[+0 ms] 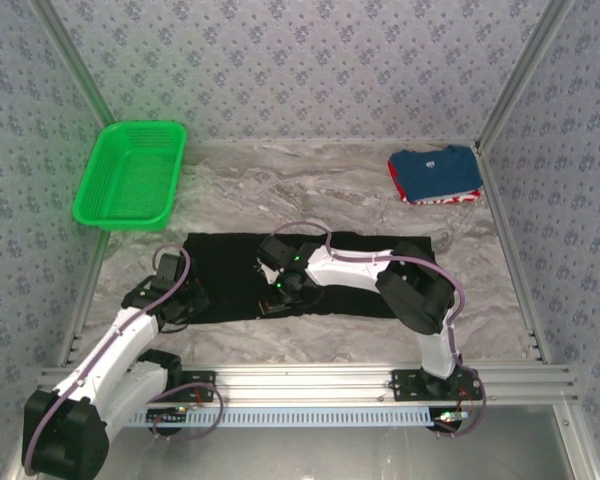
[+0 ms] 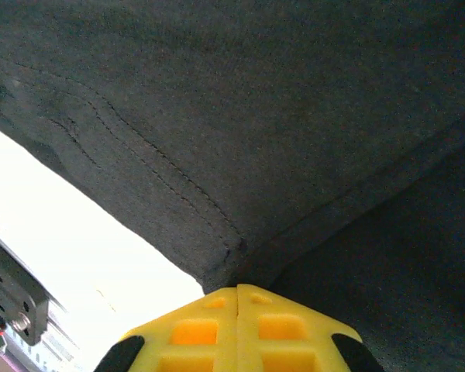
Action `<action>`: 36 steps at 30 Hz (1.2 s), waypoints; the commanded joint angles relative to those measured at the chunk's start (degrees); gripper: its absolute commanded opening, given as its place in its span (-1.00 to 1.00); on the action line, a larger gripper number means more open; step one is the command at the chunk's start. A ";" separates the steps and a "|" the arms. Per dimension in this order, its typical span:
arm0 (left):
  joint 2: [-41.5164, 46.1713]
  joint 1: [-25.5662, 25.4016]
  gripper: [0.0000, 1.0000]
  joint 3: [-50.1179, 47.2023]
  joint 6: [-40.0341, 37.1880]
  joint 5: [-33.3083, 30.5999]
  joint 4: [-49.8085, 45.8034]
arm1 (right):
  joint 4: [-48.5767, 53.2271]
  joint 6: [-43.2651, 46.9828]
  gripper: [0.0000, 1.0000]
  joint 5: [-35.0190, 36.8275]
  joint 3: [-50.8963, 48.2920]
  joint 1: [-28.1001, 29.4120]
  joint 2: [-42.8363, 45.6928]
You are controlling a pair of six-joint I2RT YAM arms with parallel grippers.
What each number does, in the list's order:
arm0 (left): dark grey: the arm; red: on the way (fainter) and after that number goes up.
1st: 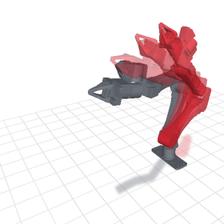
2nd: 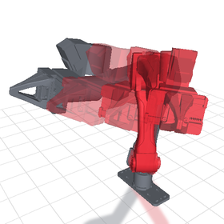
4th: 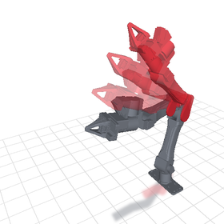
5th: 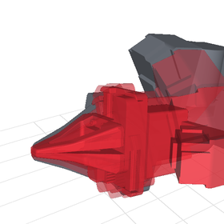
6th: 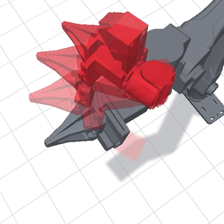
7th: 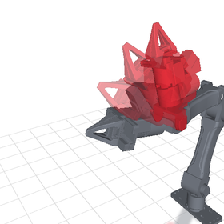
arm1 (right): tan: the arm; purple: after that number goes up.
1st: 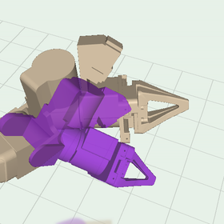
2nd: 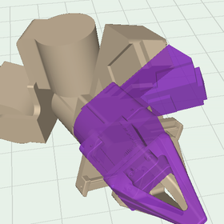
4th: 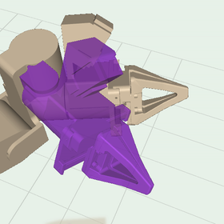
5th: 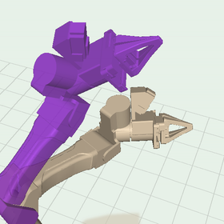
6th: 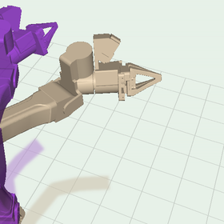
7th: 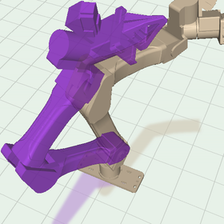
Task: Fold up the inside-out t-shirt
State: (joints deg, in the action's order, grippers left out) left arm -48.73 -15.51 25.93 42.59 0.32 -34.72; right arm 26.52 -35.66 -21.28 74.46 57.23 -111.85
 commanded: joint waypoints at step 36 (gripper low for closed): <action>2.41 -0.32 -0.98 -0.19 0.33 0.44 -1.12 | 9.81 0.06 -0.60 10.09 5.92 2.89 -3.04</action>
State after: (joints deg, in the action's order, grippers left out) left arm -46.54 -15.53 25.93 42.76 0.38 -34.92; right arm 32.34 -35.51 -12.78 79.18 59.79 -115.18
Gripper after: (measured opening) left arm 0.042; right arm 0.209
